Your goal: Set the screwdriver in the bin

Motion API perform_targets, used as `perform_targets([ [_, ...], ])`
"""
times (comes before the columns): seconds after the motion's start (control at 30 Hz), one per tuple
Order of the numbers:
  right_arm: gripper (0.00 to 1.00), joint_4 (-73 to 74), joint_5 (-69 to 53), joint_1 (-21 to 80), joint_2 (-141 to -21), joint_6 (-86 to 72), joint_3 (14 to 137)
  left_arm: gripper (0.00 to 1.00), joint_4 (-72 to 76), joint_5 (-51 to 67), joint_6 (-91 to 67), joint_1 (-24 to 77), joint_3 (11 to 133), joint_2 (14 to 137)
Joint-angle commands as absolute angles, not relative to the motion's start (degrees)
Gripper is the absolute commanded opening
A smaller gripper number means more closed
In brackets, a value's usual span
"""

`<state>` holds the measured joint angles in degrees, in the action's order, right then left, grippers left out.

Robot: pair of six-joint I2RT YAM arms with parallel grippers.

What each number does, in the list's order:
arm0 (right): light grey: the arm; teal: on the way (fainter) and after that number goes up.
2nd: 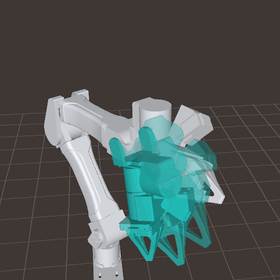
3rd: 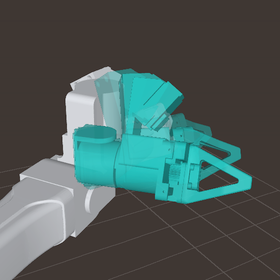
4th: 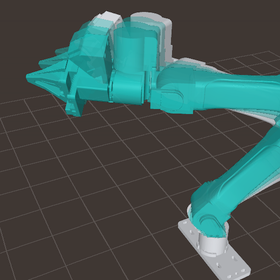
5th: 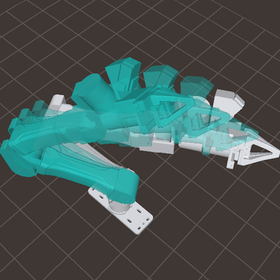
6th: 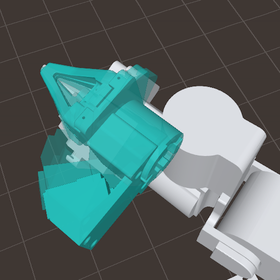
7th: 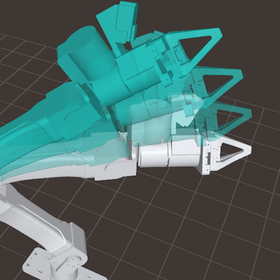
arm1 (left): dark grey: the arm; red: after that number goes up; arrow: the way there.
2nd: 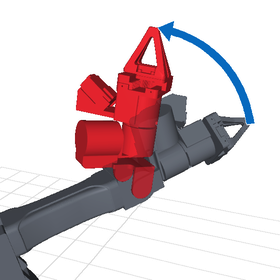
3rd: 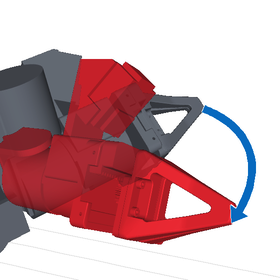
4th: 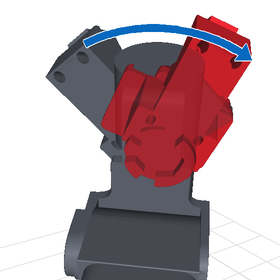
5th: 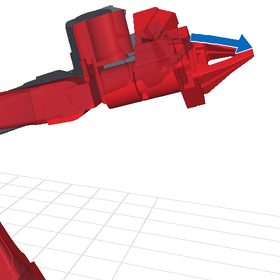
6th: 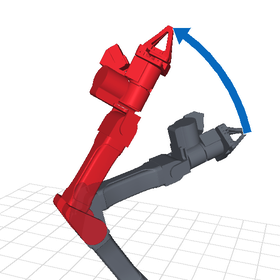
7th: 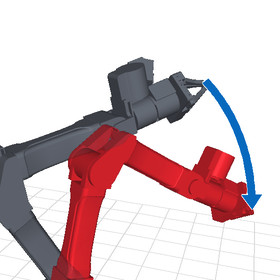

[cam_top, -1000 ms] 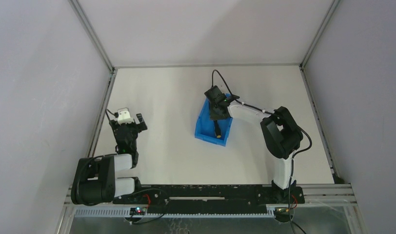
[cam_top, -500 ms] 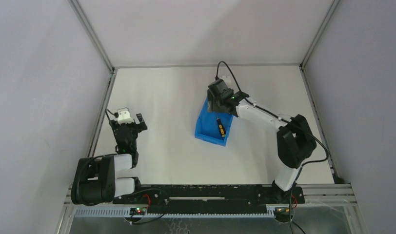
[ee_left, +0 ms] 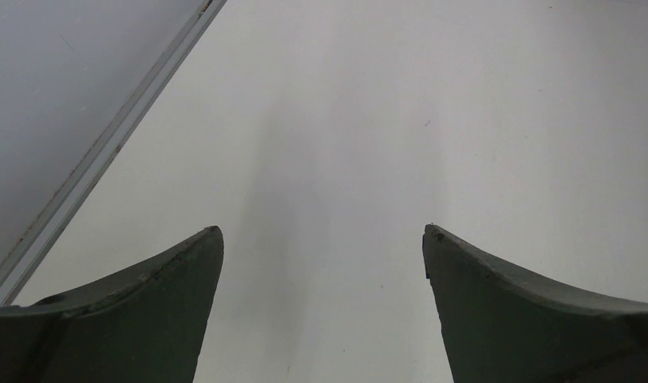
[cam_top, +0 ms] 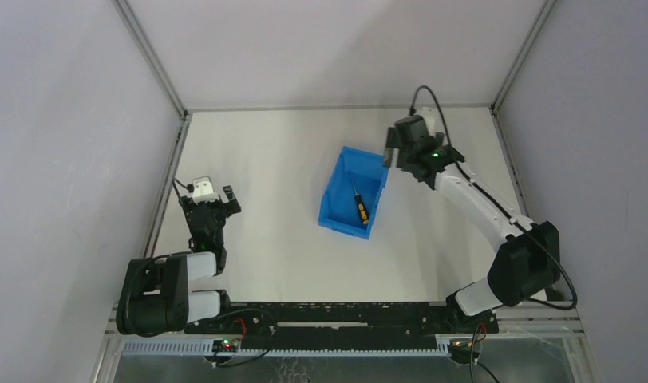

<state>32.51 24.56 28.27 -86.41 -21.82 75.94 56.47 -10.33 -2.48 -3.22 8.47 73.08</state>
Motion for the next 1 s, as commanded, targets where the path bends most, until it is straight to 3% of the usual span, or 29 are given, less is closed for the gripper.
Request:
perform_targets([
  [0.0,1.0,32.03,21.57,19.52,-81.62,-15.49,70.55,1.0,60.29,-10.99,-1.32,-3.04,11.07,72.1],
  [0.33,1.0,23.92,9.28,0.89,-77.7,-9.21,61.91,1.0,60.29,-10.99,-1.33,-2.99,11.13,72.13],
  [0.97,1.0,18.2,7.36,0.35,-76.26,-7.04,57.39,1.0,60.29,-11.02,-1.32,-2.99,11.07,72.16],
])
